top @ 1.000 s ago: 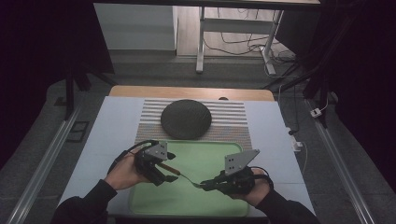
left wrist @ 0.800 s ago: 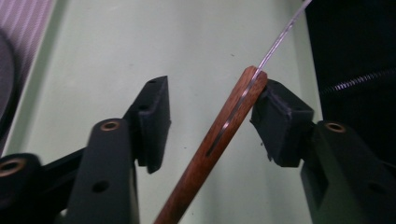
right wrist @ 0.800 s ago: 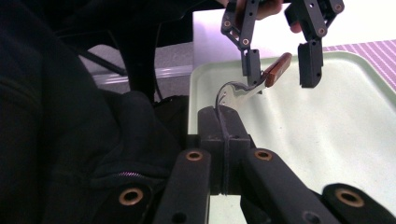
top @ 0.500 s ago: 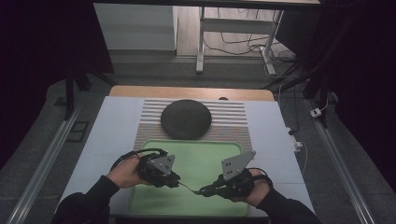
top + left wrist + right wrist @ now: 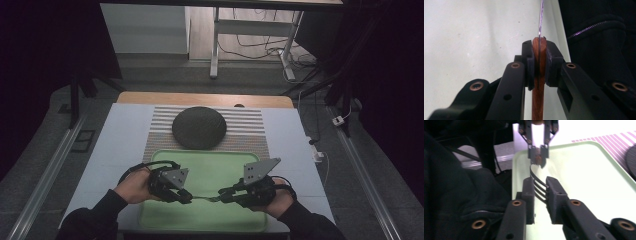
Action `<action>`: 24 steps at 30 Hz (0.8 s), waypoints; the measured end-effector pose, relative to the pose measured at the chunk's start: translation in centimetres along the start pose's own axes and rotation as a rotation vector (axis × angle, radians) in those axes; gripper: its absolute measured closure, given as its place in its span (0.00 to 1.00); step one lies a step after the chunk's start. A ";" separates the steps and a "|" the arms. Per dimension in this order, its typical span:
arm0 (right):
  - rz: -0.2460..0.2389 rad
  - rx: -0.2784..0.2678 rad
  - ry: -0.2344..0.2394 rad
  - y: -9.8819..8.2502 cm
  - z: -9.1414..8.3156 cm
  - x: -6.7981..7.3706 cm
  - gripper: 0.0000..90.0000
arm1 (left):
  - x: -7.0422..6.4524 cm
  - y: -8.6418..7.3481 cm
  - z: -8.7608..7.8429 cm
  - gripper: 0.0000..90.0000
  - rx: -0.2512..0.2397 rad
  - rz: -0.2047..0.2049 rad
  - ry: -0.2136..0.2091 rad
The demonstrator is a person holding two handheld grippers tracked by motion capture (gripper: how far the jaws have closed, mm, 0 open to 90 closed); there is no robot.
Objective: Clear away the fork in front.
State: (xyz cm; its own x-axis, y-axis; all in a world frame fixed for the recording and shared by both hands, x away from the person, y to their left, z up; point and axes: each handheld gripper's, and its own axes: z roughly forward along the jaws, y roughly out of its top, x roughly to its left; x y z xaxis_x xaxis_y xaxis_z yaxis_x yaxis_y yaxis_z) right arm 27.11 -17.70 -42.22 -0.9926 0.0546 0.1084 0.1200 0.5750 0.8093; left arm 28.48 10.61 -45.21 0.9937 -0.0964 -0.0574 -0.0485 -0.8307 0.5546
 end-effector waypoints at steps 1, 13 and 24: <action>0.005 0.007 -0.014 0.0 0.0 0.0 0.82 | 0.0 0.0 -0.1 0.89 -0.001 -0.013 0.004; 0.093 0.015 -0.228 -0.9 -1.2 -0.2 0.56 | -0.5 -1.3 -1.1 0.89 -0.028 -0.202 0.091; 0.196 -0.012 -0.366 -2.5 -2.1 0.4 0.35 | -1.1 -2.7 -1.0 0.89 0.028 -0.353 0.178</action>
State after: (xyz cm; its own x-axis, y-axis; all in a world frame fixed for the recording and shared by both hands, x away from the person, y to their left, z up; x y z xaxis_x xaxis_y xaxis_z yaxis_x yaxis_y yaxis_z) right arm 26.48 -20.84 -43.06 -0.8915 0.4503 0.0507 0.3060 0.5156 0.8003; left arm 27.60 13.53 -45.87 0.9518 0.2919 -0.0943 0.2985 -0.8106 0.5037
